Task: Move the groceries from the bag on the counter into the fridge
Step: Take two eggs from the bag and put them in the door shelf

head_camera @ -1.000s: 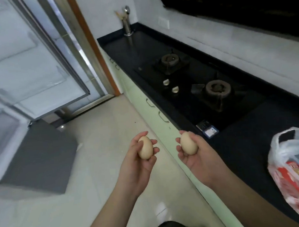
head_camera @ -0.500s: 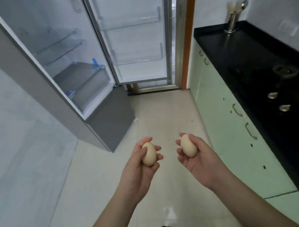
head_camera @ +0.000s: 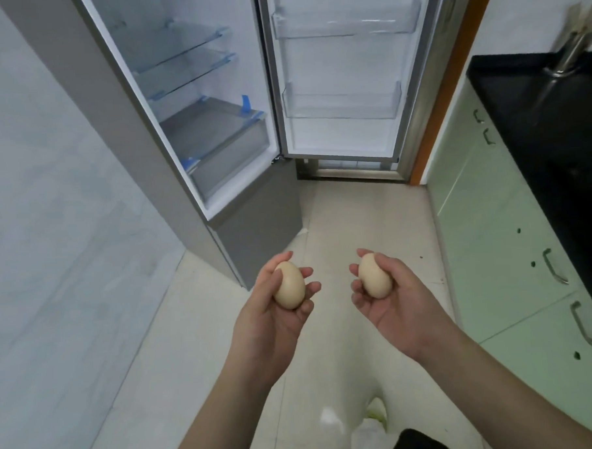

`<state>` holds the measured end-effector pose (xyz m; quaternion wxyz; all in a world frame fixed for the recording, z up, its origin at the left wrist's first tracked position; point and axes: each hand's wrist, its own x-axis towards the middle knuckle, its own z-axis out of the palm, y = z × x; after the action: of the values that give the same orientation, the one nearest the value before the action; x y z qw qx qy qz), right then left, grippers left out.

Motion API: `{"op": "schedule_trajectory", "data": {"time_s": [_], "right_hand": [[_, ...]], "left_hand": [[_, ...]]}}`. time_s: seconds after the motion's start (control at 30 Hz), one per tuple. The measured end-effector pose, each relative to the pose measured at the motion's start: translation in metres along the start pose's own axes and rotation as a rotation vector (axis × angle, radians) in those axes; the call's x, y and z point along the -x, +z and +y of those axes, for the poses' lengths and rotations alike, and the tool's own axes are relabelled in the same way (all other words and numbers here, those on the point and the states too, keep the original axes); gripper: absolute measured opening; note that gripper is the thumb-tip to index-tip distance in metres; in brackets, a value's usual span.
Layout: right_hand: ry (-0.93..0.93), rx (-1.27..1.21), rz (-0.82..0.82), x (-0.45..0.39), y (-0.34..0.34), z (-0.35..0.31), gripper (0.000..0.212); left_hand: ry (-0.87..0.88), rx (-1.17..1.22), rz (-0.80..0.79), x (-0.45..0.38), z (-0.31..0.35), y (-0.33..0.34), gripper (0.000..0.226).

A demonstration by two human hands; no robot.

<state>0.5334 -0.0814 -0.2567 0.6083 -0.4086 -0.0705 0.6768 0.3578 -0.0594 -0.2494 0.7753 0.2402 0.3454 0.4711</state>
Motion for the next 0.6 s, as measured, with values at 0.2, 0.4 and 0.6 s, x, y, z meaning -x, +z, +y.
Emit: {"op": "schedule_trajectory", "data": {"time_s": [0.2,0.4,0.6], "right_hand": [[-0.006,-0.009,-0.046,-0.057,0.003,-0.058,0.023],[-0.037,-0.013,-0.082,-0.113,0.005,-0.121,0.022],[-0.013,-0.034,-0.088,-0.170,0.025,-0.142,0.022]], "left_hand": [[0.049,0.013,0.007,-0.070,0.007,0.043,0.028],[0.085,0.019,-0.006,-0.141,0.020,0.079,0.026],[0.102,0.015,0.036,-0.195,0.044,0.079,0.026]]}}
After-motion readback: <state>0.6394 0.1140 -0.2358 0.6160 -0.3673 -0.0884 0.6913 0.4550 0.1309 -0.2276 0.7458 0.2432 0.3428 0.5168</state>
